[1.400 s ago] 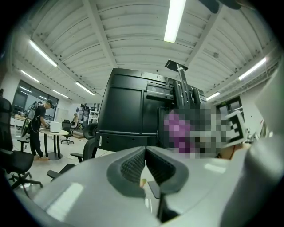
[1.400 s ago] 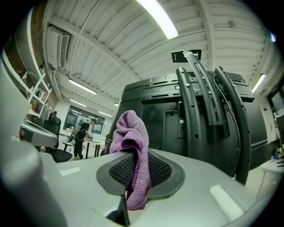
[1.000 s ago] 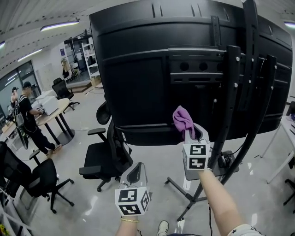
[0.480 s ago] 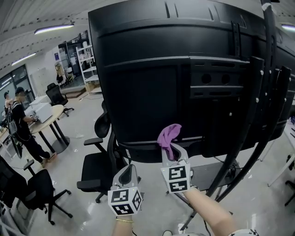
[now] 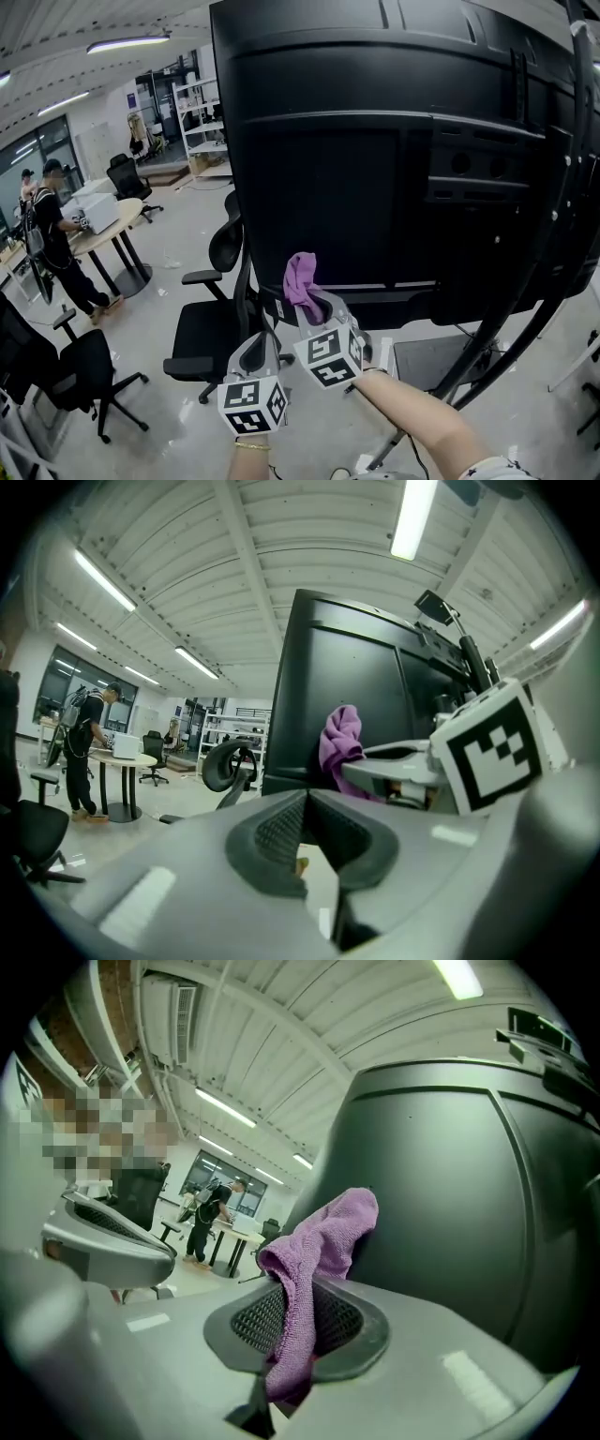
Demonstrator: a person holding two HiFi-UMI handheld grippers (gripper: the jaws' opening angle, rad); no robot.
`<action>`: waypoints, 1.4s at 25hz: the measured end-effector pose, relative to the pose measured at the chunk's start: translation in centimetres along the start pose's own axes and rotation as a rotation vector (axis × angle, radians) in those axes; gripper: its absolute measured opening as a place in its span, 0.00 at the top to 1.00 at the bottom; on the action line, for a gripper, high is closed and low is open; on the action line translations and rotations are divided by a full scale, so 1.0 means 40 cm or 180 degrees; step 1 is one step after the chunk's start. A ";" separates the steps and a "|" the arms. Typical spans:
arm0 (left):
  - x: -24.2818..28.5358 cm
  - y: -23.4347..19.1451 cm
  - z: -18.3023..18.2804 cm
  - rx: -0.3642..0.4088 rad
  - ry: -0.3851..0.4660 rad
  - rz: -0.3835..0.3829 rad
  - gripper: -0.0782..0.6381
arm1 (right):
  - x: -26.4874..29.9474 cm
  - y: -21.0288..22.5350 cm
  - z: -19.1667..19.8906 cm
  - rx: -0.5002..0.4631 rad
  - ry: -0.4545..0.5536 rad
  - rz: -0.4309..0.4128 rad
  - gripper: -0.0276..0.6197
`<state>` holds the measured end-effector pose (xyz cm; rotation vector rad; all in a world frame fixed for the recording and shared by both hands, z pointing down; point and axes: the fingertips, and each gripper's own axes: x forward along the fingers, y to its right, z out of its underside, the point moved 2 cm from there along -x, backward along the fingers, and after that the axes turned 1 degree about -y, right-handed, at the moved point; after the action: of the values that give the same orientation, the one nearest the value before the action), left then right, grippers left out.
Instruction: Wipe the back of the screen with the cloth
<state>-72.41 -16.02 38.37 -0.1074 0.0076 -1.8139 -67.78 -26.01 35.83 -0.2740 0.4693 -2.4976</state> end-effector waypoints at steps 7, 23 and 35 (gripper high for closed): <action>0.005 0.008 -0.001 0.0008 -0.0002 0.0030 0.88 | -0.013 0.048 -0.055 -0.0684 -0.0324 -0.0402 0.87; -0.013 0.023 -0.042 0.0070 0.0111 0.0061 0.88 | -0.096 0.477 -0.785 -0.0689 0.0712 0.0865 0.87; -0.040 0.025 -0.098 0.0112 0.0205 0.0047 0.88 | -0.199 0.434 -0.779 -0.0330 0.1302 0.0835 0.87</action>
<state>-71.38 -14.93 34.29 -0.0241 0.0220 -1.8013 -61.72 -26.41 -0.21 0.2522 0.7479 -2.2712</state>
